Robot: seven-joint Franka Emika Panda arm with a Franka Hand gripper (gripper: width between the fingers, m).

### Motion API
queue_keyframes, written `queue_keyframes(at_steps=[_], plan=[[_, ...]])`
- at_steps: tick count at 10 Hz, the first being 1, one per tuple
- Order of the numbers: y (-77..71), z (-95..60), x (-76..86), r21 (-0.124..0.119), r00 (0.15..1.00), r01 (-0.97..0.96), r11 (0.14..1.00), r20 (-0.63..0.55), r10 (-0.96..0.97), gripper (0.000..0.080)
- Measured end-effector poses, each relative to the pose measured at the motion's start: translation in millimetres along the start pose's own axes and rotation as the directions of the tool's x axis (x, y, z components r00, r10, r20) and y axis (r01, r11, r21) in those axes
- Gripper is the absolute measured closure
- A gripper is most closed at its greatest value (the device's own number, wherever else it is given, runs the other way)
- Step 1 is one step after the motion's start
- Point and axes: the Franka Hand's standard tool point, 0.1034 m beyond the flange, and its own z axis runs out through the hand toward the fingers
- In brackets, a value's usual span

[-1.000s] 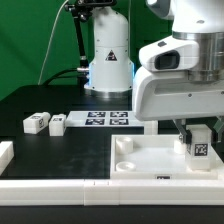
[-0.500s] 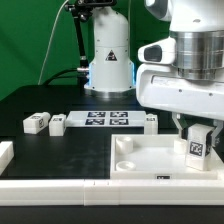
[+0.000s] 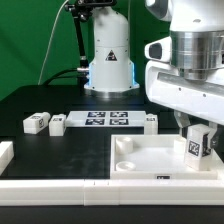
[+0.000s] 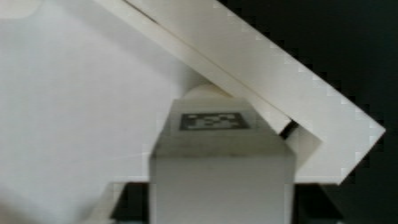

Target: Assemble one leg

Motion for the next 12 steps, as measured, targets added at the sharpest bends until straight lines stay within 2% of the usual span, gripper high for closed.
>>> queue_keyframes(at_steps=[1,2,5,7,9,11,12], plan=[[-0.1,-0.1,-0.5,-0.001,1.000,0.015,1.000,0.003,-0.015,0.0328],[0.0,-0.8,0.0,-0.003,0.998,0.058,0.998,0.005,-0.058,0.0196],[-1.8,-3.9,1.2,-0.010,0.921,0.390,0.921,0.003,-0.390,0.0154],[-2.2,-4.2,1.4,-0.012,0.813,0.582,0.813,0.003,-0.582,0.0151],[-5.5,-4.5,-3.7,-0.012,0.729,0.685,0.729,0.003,-0.685,0.0151],[0.6,1.1,0.5,-0.022,0.516,0.857,0.516,0.014,-0.857,0.0151],[-0.3,0.2,2.7,-0.020,0.438,0.899,0.437,0.020,-0.899,0.0151]])
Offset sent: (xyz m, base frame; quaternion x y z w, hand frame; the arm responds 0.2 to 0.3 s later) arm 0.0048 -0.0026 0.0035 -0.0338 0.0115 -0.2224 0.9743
